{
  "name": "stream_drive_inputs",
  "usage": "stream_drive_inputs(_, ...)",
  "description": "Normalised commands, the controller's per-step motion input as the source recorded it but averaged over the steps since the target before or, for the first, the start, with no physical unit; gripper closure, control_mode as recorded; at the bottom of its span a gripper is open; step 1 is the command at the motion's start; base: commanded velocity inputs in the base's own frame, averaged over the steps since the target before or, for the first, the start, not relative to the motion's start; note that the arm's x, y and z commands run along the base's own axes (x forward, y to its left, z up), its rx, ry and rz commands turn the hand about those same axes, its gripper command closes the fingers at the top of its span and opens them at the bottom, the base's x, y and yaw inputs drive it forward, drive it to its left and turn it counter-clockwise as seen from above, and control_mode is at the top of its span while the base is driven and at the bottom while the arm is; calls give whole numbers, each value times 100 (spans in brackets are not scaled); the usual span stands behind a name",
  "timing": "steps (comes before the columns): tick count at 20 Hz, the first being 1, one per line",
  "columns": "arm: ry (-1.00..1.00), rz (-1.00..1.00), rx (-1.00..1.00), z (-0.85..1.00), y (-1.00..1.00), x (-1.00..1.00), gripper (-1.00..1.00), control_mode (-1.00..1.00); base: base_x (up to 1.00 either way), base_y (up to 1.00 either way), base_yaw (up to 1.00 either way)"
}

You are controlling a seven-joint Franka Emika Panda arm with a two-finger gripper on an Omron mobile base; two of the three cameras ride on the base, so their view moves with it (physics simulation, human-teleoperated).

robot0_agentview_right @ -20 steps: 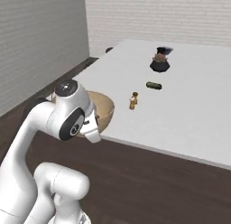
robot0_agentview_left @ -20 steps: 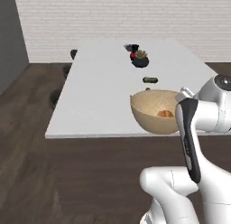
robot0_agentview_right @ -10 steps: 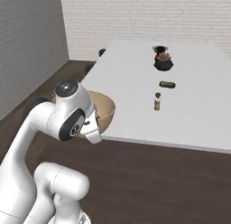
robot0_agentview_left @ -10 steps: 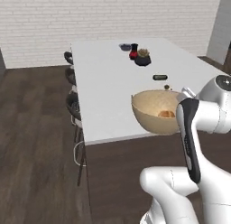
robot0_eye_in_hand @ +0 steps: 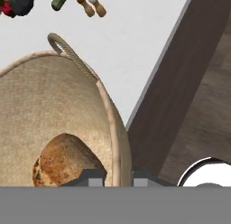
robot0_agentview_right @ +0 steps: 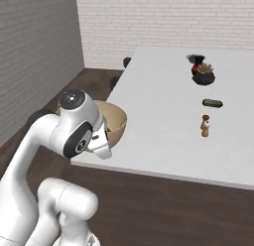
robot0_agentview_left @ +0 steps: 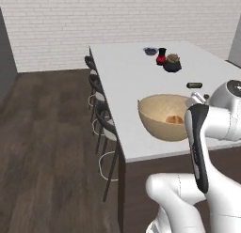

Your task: Open the cabinet, pick up the bread from the cabinet and place it in the basket. Then move the basket to the dining counter.

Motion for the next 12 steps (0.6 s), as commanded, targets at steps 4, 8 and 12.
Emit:
stream_drive_inputs(4, 0, 0, 1, 0, -3, 25, 100, -100, 68, -2, 0)
stream_drive_inputs(8, 1, 0, 4, 0, -23, 100, 100, -100, 0, 0, 0)
stream_drive_inputs(12, 6, 0, 8, -10, -28, 100, 100, -100, 0, 0, 0)
